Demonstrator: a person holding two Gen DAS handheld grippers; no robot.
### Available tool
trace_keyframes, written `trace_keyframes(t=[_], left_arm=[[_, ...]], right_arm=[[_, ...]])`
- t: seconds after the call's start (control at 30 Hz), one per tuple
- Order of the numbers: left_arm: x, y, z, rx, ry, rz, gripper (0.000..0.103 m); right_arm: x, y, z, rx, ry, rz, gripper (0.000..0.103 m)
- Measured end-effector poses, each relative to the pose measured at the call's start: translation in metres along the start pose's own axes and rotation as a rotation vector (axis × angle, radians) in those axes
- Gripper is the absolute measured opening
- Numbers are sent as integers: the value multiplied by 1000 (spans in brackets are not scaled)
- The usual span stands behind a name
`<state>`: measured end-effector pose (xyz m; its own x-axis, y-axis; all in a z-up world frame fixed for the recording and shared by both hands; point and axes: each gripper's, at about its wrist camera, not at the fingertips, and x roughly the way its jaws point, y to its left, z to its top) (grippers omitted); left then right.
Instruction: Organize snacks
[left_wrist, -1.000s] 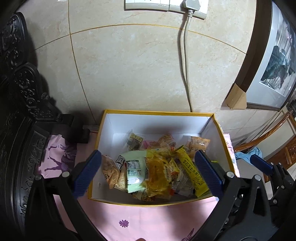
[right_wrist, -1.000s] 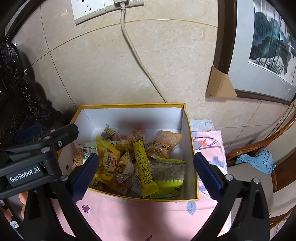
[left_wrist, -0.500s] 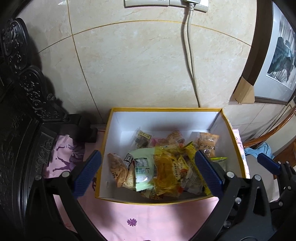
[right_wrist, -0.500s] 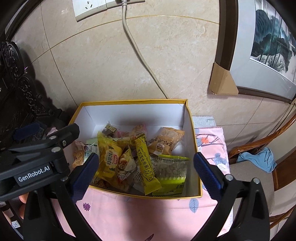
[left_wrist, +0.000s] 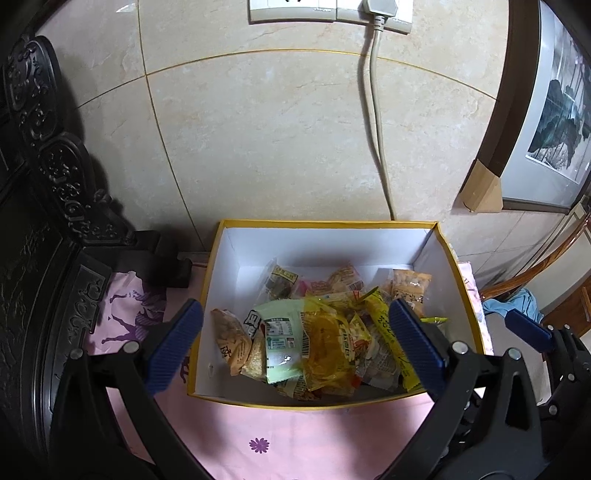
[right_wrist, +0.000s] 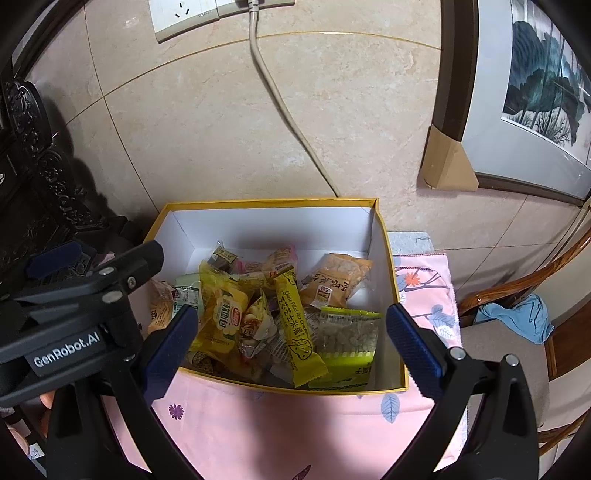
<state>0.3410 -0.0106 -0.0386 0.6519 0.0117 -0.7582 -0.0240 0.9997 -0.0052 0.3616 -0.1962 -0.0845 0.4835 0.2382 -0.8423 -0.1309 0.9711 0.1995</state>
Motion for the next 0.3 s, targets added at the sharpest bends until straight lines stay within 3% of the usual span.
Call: trace_keyframes(t=[0.3], left_arm=[[2, 1, 0, -10, 20, -2, 101]], right_arm=[[-1, 0, 0, 4, -1, -4, 102]])
